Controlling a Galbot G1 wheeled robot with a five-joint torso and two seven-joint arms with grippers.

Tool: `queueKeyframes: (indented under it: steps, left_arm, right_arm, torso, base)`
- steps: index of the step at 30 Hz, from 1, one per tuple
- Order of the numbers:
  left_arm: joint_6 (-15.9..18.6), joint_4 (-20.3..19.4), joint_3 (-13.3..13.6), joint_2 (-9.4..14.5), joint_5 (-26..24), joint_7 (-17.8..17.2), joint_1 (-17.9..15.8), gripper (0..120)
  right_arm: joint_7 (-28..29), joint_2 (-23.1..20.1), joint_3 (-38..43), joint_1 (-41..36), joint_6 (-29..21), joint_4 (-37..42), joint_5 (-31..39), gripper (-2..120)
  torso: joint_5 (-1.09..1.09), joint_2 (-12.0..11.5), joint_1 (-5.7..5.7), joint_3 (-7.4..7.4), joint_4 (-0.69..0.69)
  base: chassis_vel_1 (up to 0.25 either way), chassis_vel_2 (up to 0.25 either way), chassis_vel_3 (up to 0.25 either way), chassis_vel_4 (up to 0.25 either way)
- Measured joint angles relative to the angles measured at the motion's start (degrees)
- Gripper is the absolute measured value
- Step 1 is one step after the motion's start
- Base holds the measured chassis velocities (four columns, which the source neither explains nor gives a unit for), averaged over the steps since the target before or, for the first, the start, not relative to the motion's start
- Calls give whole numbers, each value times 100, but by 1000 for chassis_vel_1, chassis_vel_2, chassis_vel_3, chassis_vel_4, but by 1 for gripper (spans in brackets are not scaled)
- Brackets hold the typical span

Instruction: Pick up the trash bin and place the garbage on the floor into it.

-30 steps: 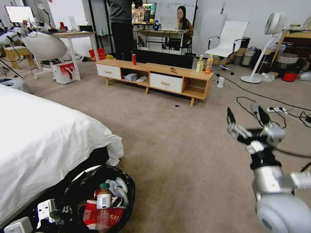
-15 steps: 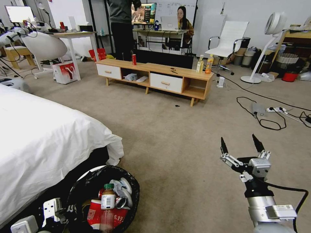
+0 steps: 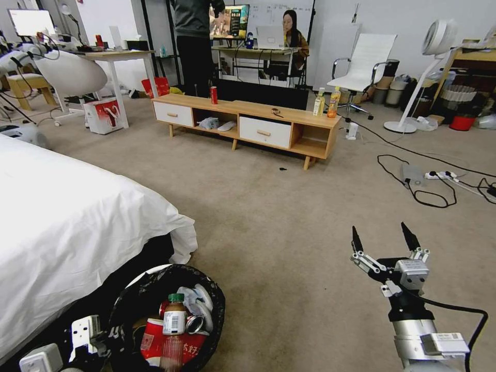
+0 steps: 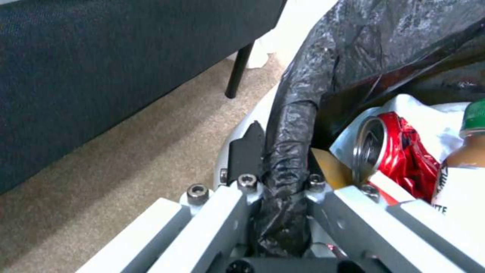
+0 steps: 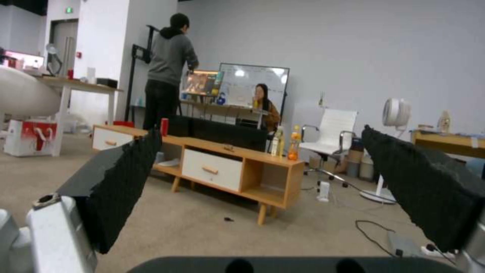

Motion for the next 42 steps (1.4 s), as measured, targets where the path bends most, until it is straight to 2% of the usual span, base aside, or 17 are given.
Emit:
queueKeyframes:
  steps: [20, 42]
  left_arm:
    - [0, 4, -11, -1, -7, 11, 2, 1]
    - [0, 17, -1, -19, 0, 19, -4, 1]
  right_arm:
    - [-3, -9, 23, -16, 37, -79, 33, 100]
    - [3, -8, 27, -1, 75, -144, 40, 100]
  torso:
    - [0, 0, 0, 0, -1]
    - [0, -1, 0, 0, 0]
  base:
    - [-16, -15, -15, -19]
    - [-107, -117, -106, -105]
